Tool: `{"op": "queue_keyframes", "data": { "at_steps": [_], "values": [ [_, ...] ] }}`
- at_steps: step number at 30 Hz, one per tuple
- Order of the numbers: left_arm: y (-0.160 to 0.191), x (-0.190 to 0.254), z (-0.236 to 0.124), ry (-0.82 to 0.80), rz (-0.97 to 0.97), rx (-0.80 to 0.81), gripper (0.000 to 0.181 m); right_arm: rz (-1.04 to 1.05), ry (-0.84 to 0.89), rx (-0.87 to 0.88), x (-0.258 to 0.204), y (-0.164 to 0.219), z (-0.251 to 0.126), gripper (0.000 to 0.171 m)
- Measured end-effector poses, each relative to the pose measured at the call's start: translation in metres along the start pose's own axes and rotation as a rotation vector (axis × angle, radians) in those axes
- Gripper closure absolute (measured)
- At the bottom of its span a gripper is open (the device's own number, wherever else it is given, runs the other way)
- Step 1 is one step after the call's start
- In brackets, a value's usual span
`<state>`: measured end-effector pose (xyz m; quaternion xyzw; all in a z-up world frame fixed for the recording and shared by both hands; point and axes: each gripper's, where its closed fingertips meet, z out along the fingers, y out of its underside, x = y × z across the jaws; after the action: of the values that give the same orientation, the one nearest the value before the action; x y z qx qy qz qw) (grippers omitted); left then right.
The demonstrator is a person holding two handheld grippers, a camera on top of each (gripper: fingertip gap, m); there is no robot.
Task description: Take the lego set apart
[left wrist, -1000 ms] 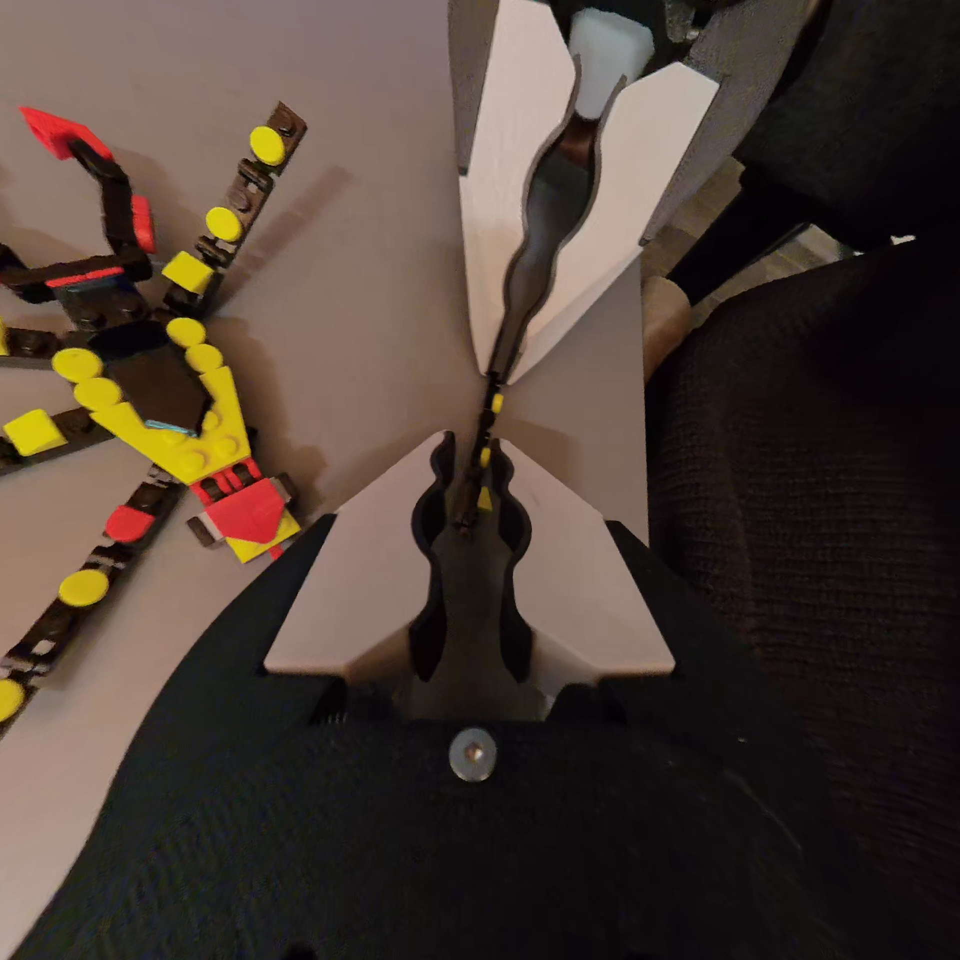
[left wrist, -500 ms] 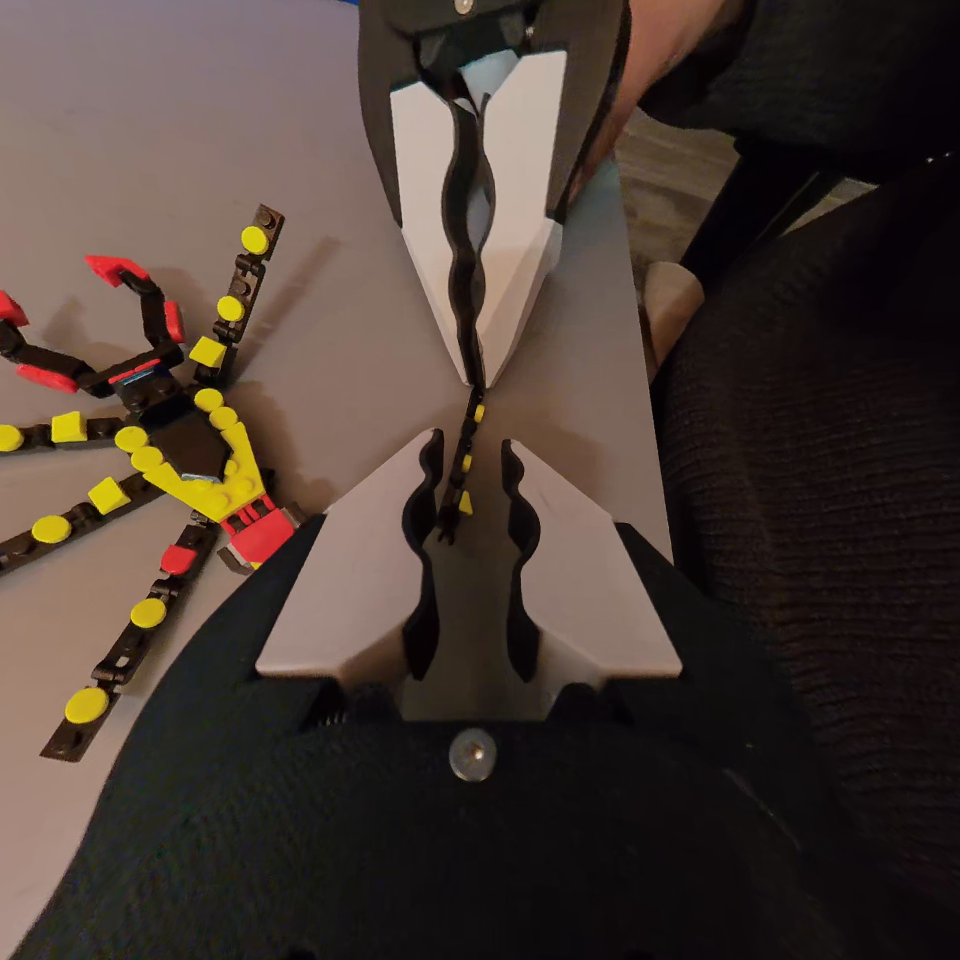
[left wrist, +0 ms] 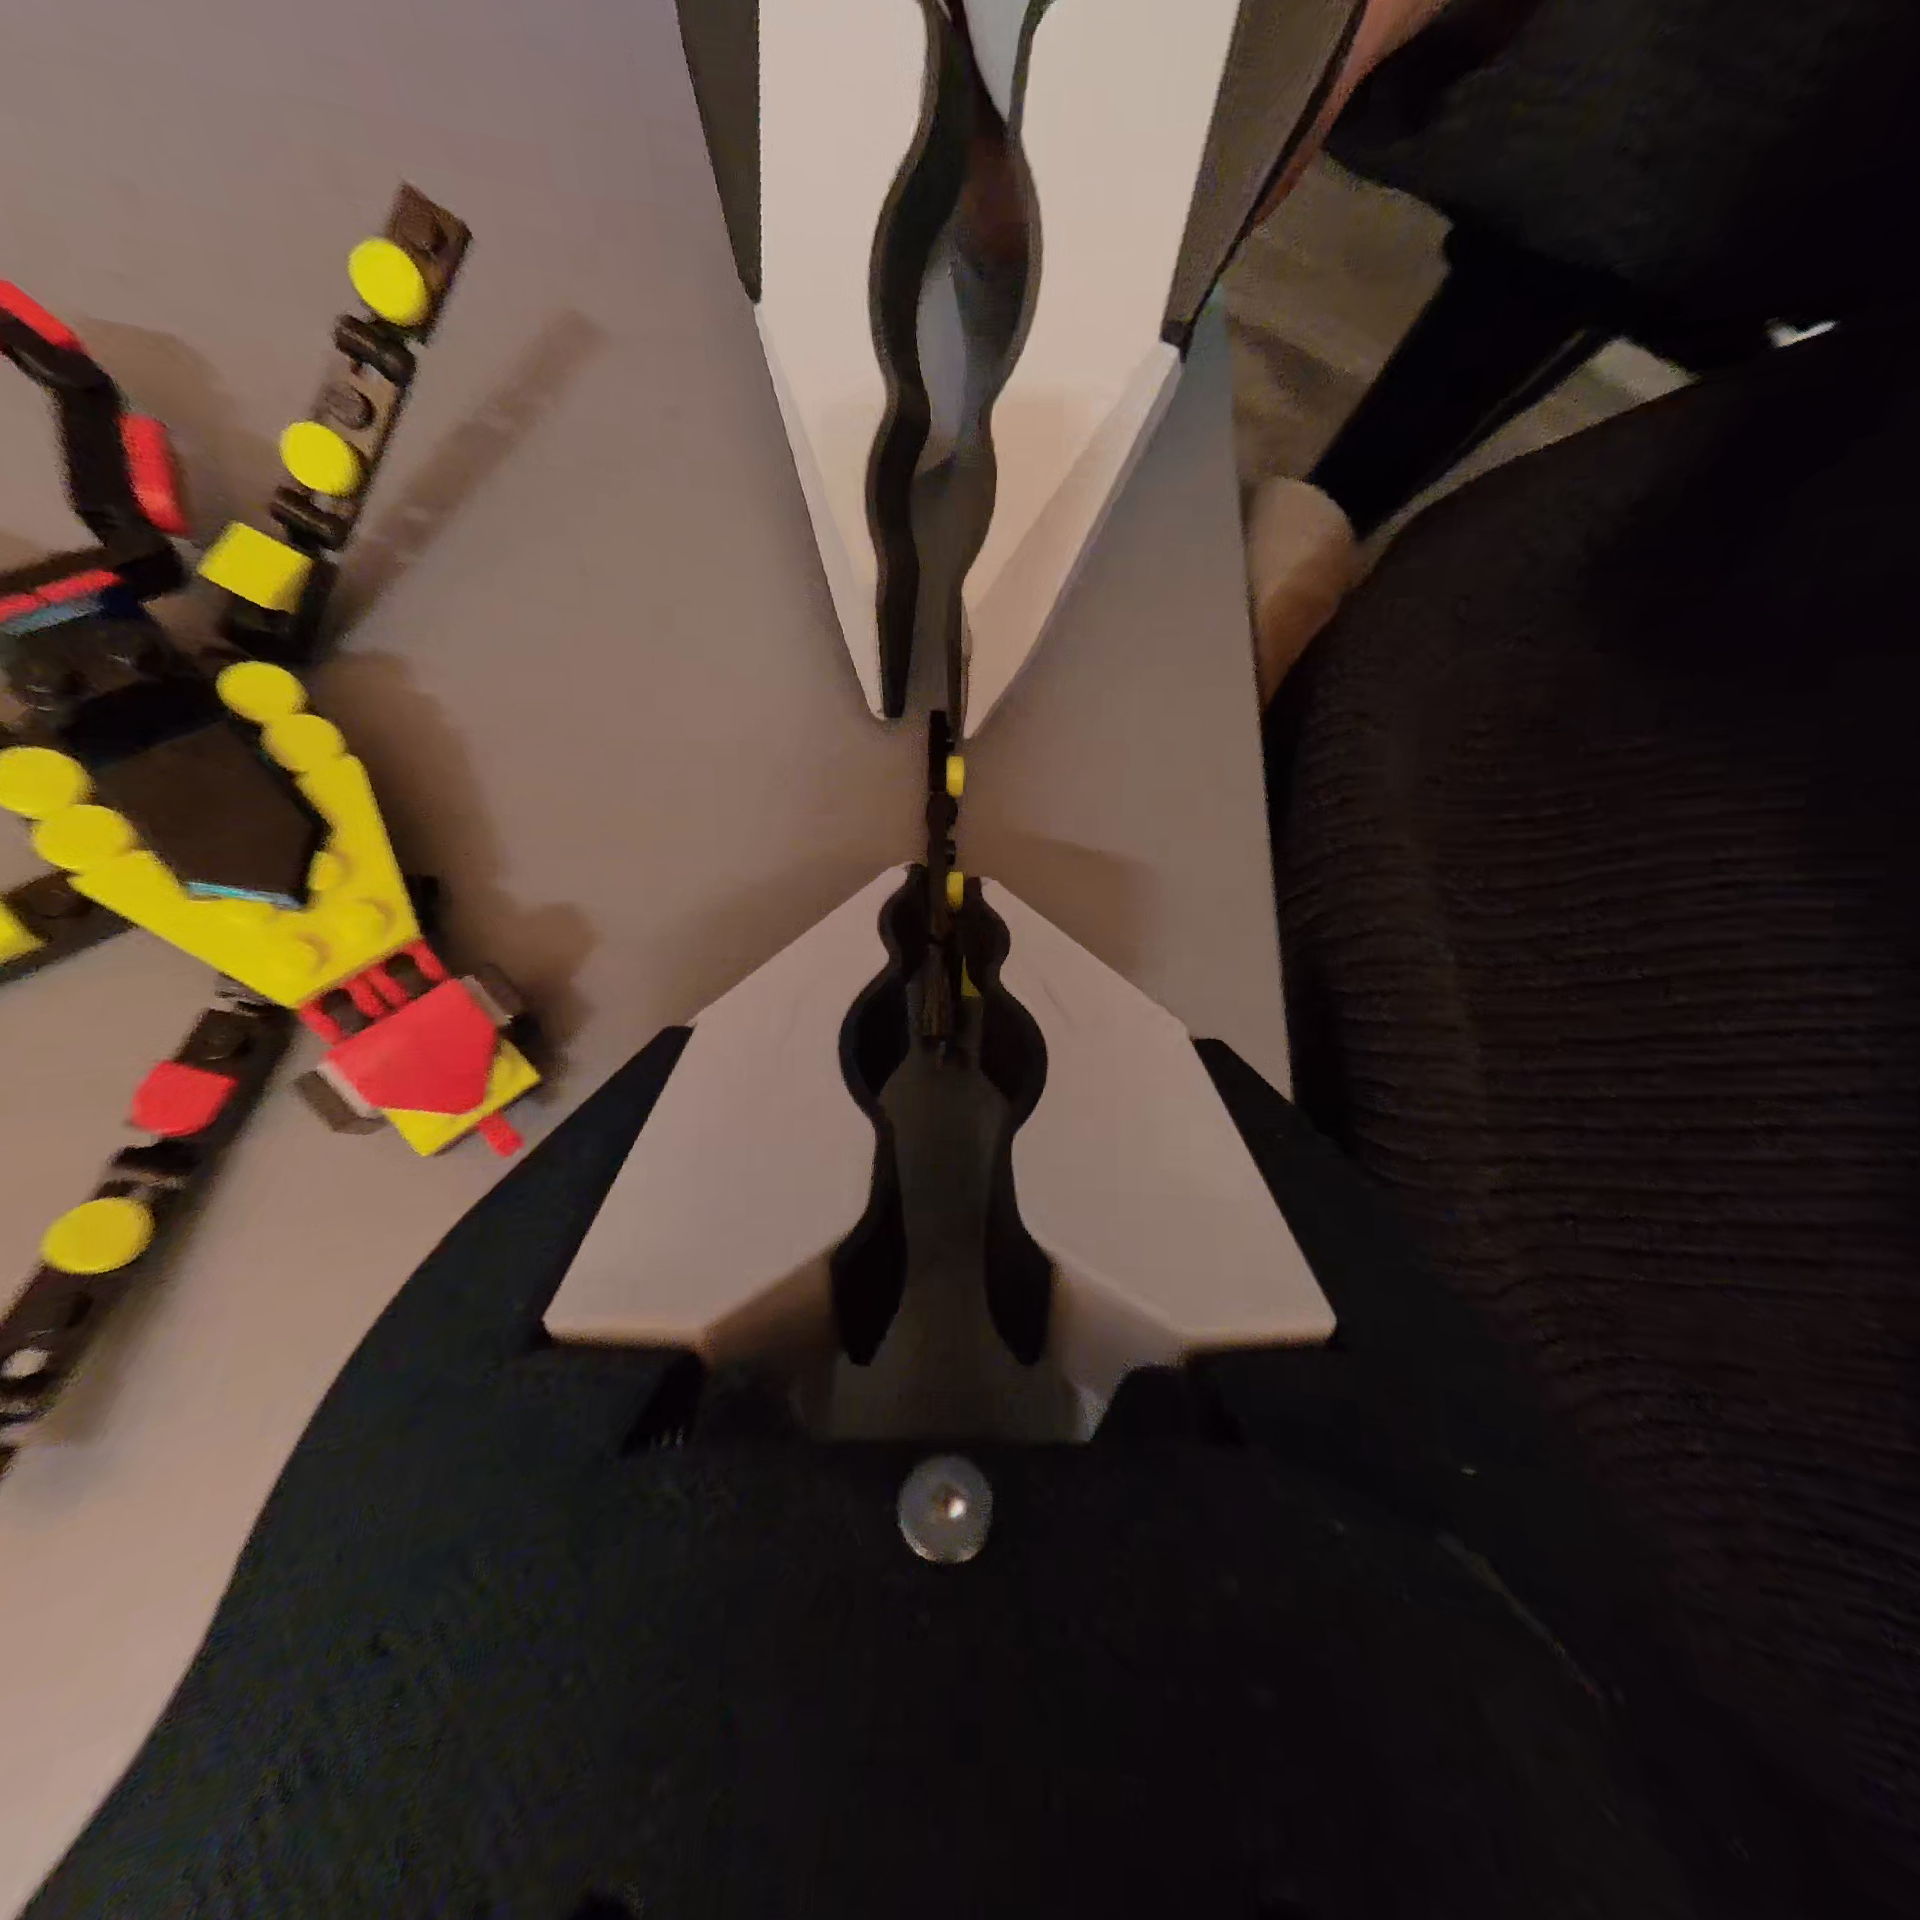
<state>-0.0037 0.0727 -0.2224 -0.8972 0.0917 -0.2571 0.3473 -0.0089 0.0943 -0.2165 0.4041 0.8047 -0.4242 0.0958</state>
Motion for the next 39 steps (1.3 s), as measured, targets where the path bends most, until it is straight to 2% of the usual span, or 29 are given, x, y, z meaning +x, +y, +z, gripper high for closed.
{"op": "queue_keyframes", "data": {
  "at_steps": [1,4,14,17,20,26,29,32,39],
  "values": [
    [0.001,0.003,0.001,0.033,-0.022,-0.007,0.177,-0.009,-0.011,-0.001,-0.003,0.0,0.001,0.161],
    [0.003,0.006,0.001,0.062,-0.042,-0.017,0.176,-0.025,-0.013,-0.029,-0.006,0.003,0.005,0.171],
    [-0.001,-0.009,-0.002,-0.054,-0.016,0.001,0.174,-0.048,0.046,-0.029,0.001,0.002,0.003,0.171],
    [0.0,-0.006,-0.002,-0.011,-0.048,0.003,0.175,-0.147,0.037,0.014,-0.008,-0.008,0.001,0.163],
    [0.001,-0.004,-0.001,0.009,-0.064,0.002,0.175,-0.281,0.072,0.003,-0.014,-0.009,0.002,0.164],
    [0.0,-0.004,-0.002,0.023,-0.081,0.011,0.175,-0.681,0.33,-0.104,-0.009,-0.009,0.005,0.16],
    [0.0,-0.005,-0.002,0.021,-0.086,0.013,0.176,-0.82,0.456,-0.178,0.001,-0.006,0.006,0.171],
    [0.001,-0.004,-0.001,0.021,-0.081,0.011,0.175,-0.826,0.482,-0.206,0.005,-0.004,0.007,0.171],
    [-0.001,-0.009,-0.002,-0.04,-0.053,0.01,0.174,-0.667,0.421,-0.179,0.009,-0.001,0.007,0.171]
  ]
}}
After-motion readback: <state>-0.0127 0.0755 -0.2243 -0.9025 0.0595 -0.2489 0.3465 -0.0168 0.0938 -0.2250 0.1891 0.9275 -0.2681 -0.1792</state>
